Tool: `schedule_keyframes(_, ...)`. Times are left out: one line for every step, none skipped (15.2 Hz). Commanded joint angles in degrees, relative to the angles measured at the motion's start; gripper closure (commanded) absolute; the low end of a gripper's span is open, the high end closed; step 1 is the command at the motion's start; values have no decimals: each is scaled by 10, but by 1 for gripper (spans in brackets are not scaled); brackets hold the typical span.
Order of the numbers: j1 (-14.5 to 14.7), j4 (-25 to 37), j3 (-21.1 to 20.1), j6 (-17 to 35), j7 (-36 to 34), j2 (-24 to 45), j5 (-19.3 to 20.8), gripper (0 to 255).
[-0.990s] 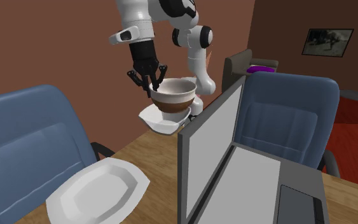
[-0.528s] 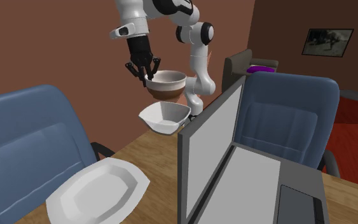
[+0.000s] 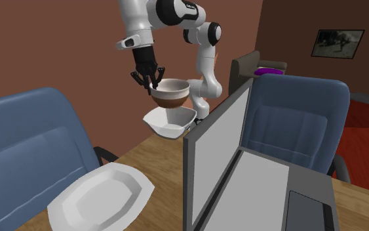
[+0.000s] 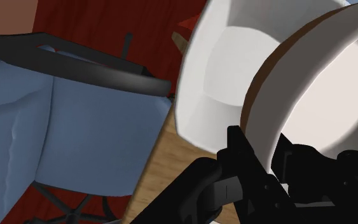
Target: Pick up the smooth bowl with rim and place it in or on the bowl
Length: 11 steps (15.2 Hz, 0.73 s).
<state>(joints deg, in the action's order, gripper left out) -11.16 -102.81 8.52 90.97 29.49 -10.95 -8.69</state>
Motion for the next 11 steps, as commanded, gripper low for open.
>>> schedule_keyframes(0, -19, 0, 17, 2, -3, 0, 255)
schedule_keyframes(0, -28, 0, 24, 3, -4, 0, 255)
schedule_keyframes(0, -37, -1, 32, 4, -5, 0, 255)
schedule_keyframes(0, -46, -1, 40, 5, -7, 0, 255)
schedule_keyframes(0, -55, -1, 47, 6, -8, 0, 255)
schedule_keyframes(0, -63, -1, 55, 8, -8, 0, 255)
schedule_keyframes(0, -72, -1, 63, 9, -9, 0, 255)
schedule_keyframes(0, -80, -1, 70, 10, -10, 0, 255)
schedule_keyframes(0, -89, -1, 79, 11, -10, 0, 255)
schedule_keyframes(0, -89, -1, 79, 11, -10, 0, 255)
schedule_keyframes(0, -89, -1, 79, 11, -10, 0, 255)
